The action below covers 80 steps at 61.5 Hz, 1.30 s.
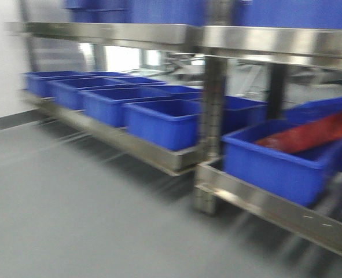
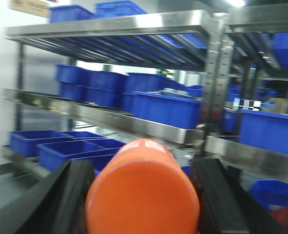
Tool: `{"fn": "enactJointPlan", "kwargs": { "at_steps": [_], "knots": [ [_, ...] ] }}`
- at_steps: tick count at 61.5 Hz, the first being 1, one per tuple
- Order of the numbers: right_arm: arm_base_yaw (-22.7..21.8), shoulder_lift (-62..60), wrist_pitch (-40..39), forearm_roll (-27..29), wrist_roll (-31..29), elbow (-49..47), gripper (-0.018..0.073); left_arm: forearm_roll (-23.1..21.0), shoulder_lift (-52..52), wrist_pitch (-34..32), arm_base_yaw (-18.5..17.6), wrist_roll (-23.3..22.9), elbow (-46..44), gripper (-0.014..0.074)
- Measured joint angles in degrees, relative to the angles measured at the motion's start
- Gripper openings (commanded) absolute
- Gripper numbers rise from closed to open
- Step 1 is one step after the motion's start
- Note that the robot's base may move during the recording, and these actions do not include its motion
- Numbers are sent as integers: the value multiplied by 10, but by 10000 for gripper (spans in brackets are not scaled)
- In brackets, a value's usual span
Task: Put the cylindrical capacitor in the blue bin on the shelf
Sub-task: 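Drive the base up to the steel shelf of blue bins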
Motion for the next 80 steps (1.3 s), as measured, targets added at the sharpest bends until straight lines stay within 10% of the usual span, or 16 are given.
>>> {"fn": "enactJointPlan", "kwargs": {
  "at_steps": [80],
  "knots": [
    [0,0,0,0,0,0,-163,0,0,0,0,0,0,-111]
  ]
}}
